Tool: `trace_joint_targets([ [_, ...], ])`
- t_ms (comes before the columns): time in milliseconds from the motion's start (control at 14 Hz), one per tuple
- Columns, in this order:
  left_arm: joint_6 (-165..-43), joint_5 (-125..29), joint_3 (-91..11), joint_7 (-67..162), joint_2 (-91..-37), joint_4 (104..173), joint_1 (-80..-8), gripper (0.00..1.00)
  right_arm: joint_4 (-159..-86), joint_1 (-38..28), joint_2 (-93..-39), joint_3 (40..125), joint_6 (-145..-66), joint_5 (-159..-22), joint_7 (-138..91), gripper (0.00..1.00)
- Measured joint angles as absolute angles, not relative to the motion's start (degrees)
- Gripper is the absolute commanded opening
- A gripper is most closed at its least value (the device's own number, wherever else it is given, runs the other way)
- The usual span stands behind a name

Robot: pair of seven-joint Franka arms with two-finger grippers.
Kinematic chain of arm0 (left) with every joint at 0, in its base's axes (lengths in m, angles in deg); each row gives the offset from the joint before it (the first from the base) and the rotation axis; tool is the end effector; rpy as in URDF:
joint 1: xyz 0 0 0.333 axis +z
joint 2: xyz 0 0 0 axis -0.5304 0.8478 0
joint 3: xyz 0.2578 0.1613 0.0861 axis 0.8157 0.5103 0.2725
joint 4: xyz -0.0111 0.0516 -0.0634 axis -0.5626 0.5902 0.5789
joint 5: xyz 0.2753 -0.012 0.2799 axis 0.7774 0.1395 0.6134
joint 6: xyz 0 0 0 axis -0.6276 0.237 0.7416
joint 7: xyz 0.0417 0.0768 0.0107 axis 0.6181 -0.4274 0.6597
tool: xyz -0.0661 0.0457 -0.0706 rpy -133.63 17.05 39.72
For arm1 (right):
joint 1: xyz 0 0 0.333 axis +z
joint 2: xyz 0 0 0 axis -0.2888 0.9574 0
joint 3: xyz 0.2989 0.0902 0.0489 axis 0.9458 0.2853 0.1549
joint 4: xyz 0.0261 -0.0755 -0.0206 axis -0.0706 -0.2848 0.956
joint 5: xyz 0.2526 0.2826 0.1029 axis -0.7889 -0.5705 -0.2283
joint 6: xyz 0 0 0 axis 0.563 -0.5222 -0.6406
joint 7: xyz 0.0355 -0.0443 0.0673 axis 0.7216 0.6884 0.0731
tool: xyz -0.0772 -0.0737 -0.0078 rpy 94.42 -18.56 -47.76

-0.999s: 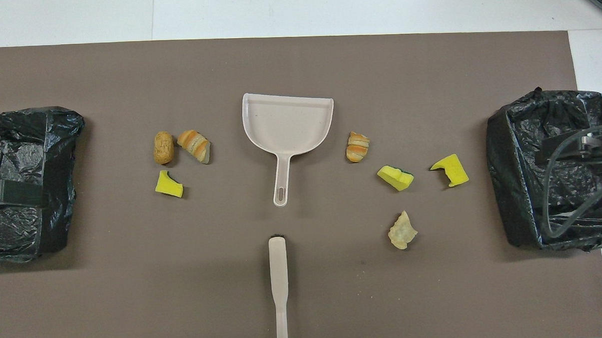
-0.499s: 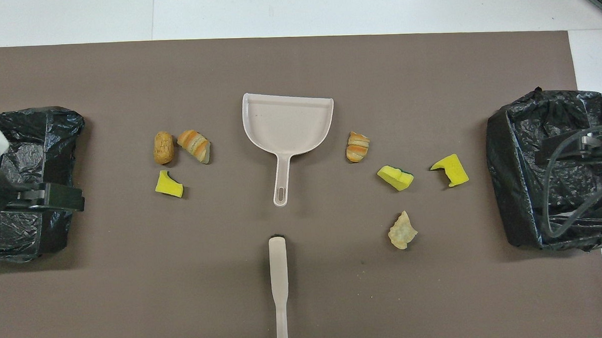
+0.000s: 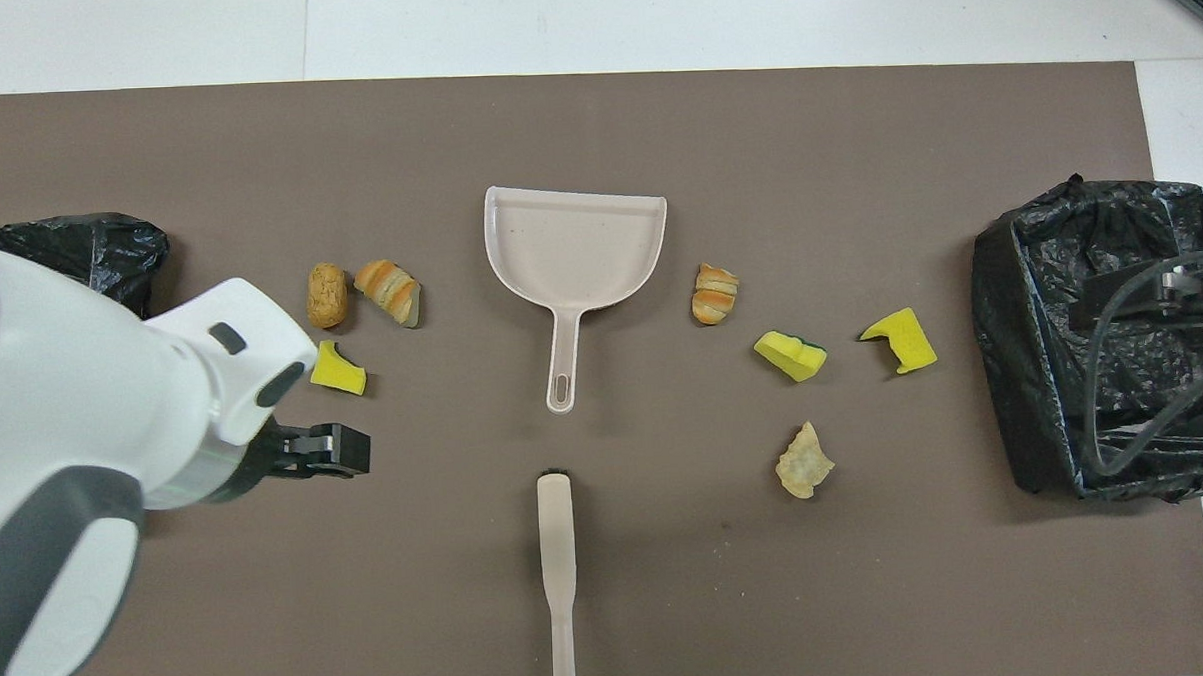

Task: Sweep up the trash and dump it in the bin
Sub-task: 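Reach the left gripper toward the beige brush handle, then grasp the brush handle with the left gripper while the right gripper reaches the dustpan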

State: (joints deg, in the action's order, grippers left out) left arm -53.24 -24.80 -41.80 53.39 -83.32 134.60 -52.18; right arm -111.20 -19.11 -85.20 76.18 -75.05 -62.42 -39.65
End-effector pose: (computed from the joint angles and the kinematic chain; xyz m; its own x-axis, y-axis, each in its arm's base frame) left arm 0.4443 -0.2142 0.5794 0.9871 -0.0608 -0.1483 -0.0664 -0.9972 -0.0332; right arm 0.5265 -0.0086 0.6423 0.9857 -0.1670 -0.0236 -0.1679 -0.9849 -0.0422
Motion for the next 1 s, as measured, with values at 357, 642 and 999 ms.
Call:
trace_joint_targets([
  [357,-62.4,-27.1,-41.9,58.3,-86.4,146.5,-60.4,1.00,-111.2,-18.7,-85.2,76.3,-75.1,-62.4,-39.7,1.00],
  [642,-72.0,-27.2,-42.0,64.8,-86.7,155.4,-70.4,1.00,-112.1,-18.6,-85.2,76.3,-76.2,-62.4,-39.7,1.00],
  [999,-83.8,-27.2,-41.9,66.8,-82.7,164.7,-77.0,1.00,-112.9,-18.3,-85.2,76.4,-76.6,-62.4,-38.5,1.00],
])
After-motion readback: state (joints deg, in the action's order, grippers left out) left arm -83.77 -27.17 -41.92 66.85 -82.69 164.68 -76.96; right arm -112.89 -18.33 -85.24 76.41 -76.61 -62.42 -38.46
